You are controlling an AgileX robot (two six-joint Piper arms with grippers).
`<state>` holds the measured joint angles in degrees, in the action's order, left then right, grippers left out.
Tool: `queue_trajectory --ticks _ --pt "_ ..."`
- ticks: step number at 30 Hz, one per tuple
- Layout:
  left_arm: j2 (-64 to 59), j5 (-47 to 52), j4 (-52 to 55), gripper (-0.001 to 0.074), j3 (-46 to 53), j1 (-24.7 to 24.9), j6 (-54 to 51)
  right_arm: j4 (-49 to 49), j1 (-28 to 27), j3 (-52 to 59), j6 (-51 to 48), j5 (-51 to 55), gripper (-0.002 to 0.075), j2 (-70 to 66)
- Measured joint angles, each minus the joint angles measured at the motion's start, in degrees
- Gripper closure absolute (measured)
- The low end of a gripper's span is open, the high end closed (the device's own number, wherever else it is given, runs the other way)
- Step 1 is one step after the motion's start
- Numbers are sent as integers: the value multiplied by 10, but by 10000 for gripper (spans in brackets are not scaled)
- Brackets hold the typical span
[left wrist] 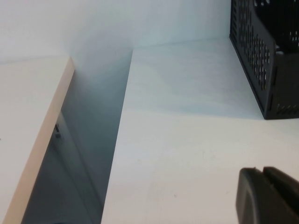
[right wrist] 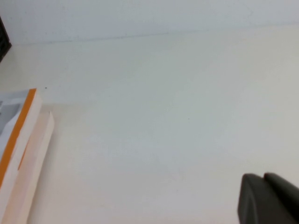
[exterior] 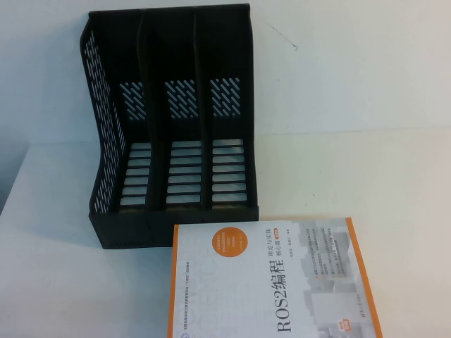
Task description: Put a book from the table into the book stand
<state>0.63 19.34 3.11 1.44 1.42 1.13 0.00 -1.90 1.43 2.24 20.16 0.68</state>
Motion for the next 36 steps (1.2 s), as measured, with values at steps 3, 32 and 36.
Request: queue_trajectory --ticks 3,32,36 --pt "0 -16 0 738 0 0 0 0 0 1 0 -25 727 0" --pt "0 -257 20 738 0 0 -6 0 0 1 0 -310 727 0" --pt "0 -231 21 738 0 0 5 0 0 1 2 -310 727 0"
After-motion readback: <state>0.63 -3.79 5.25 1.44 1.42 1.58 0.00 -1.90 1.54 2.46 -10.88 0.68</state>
